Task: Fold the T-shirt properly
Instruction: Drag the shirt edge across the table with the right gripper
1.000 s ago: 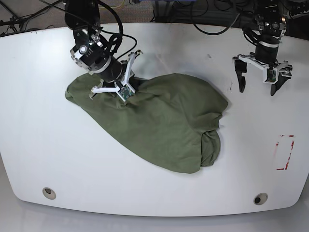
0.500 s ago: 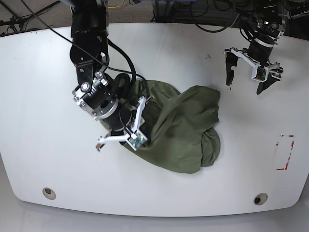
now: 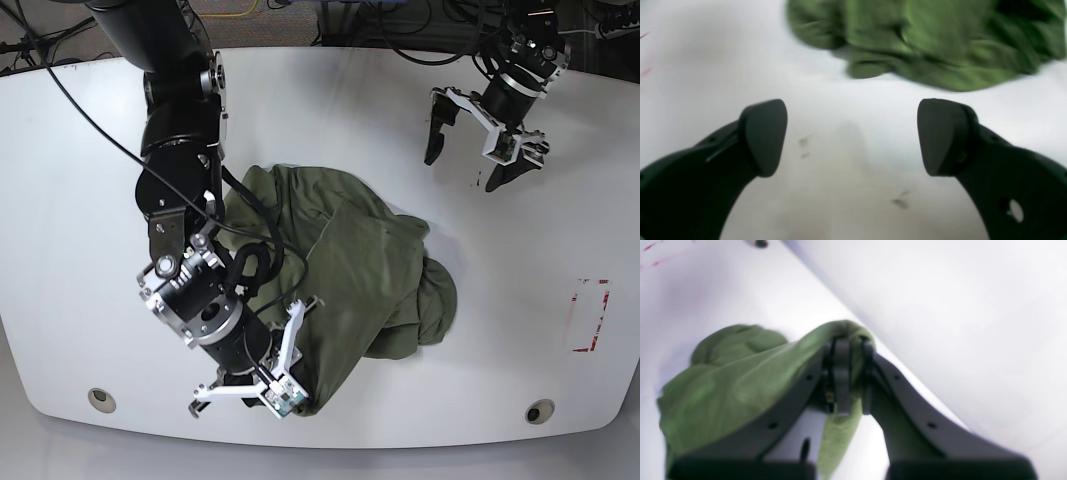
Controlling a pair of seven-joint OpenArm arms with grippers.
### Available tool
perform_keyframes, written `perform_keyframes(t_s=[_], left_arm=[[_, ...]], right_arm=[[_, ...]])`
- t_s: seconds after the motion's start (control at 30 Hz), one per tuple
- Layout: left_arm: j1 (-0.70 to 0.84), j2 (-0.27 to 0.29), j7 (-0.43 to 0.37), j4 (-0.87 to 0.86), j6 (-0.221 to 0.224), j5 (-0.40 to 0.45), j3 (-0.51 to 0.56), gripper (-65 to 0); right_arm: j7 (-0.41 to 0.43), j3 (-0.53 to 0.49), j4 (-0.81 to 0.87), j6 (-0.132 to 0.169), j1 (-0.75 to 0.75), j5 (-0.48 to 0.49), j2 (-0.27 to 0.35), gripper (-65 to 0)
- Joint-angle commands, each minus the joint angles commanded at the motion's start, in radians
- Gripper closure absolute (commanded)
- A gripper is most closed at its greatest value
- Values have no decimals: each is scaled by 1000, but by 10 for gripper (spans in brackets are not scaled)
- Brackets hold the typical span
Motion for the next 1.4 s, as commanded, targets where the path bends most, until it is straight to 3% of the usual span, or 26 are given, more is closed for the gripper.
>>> perform_keyframes(t_s=[0.27, 0.5, 0.93, 1.27, 1.4], left_arm=[[-23, 31, 17, -57, 2, 2, 18, -583], [-152, 61, 21, -183, 2, 5, -44, -583], [-347, 61, 21, -388, 2, 6, -43, -582], [-431, 58, 23, -516, 3, 6, 49, -581], [-471, 58, 23, -585, 29, 6, 75, -581]], right_arm=[[0, 0, -41, 0, 95, 0, 2, 0], [0, 3, -55, 0, 138, -2, 2, 0], [0, 3, -54, 0, 141, 6, 2, 0], [0, 5, -48, 0, 140, 8, 25, 0], [0, 5, -48, 0, 140, 8, 29, 0]])
